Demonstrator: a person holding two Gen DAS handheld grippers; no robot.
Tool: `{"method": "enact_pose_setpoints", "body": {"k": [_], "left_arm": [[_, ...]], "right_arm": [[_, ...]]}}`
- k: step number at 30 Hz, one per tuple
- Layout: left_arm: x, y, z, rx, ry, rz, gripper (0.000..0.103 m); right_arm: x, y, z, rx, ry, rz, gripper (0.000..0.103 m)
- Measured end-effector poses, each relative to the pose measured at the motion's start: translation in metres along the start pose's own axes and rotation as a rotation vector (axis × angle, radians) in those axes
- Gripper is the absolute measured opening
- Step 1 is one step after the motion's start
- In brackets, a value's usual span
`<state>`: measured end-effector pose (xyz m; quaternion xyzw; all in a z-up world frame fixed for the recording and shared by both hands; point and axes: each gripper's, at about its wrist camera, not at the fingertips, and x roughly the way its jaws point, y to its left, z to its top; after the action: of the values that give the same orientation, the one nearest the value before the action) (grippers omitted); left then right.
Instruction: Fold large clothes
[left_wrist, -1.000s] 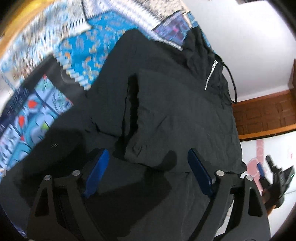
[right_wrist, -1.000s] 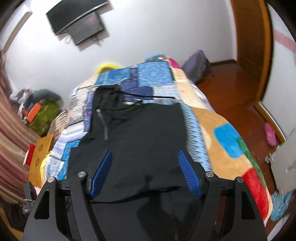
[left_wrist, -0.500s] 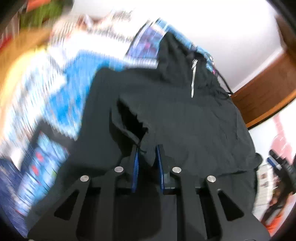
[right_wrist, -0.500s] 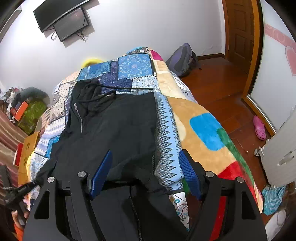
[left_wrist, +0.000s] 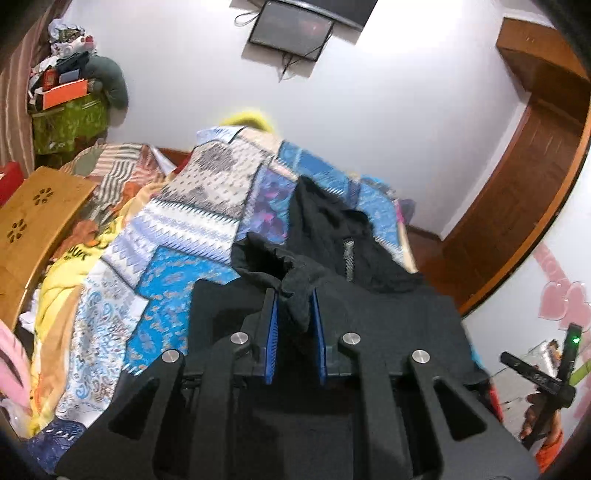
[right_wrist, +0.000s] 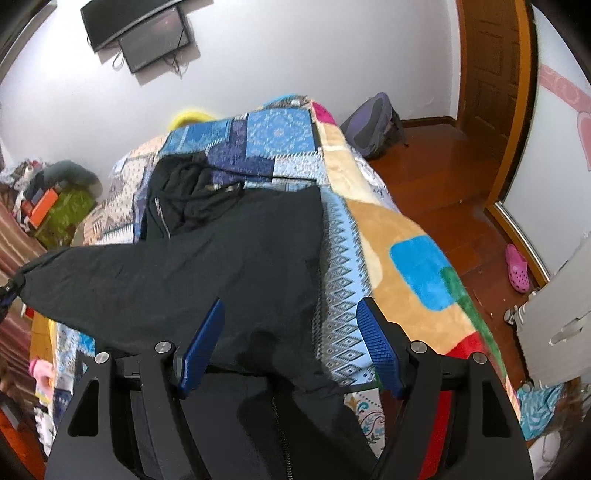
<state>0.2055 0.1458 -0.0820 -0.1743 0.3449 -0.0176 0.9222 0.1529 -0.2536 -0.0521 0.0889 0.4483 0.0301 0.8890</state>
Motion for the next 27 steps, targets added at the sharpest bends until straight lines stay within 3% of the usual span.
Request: {"method": "enact_pose_setpoints", "body": {"k": [5,10,14,17,22,24,27], "left_arm": [[0.042,0.024,-0.034,-0.022,0.123,0.080,0.017],[0.085,0.044,-0.078,-0.016,0.283,0.104,0.017],[0.104,0.047,-0.109,0.046,0.376,0.156,0.026],[0.103,0.045,-0.115,0.091,0.382,0.207,0.031],[0.093,0.040,-0.098,0.126,0.367,0.257,0.041],[0.086,0.037,-0.086,0.131,0.339,0.265,0.049],[0.075,0.029,-0.063,0.143,0.298,0.249,0.050]], "right_arm": [[0.020,0.006,-0.010,-0.031,0.076,-0.002,0.071],[0.033,0.008,-0.022,-0.045,0.128,-0.017,0.071],[0.034,0.007,-0.026,-0.024,0.138,-0.015,0.073],[0.033,0.008,-0.024,-0.031,0.140,-0.015,0.073],[0.027,0.020,-0.009,-0.100,0.123,-0.019,0.073],[0.020,0.028,0.001,-0.140,0.082,-0.021,0.073],[0.008,0.038,0.018,-0.168,0.005,-0.026,0.073]]}}
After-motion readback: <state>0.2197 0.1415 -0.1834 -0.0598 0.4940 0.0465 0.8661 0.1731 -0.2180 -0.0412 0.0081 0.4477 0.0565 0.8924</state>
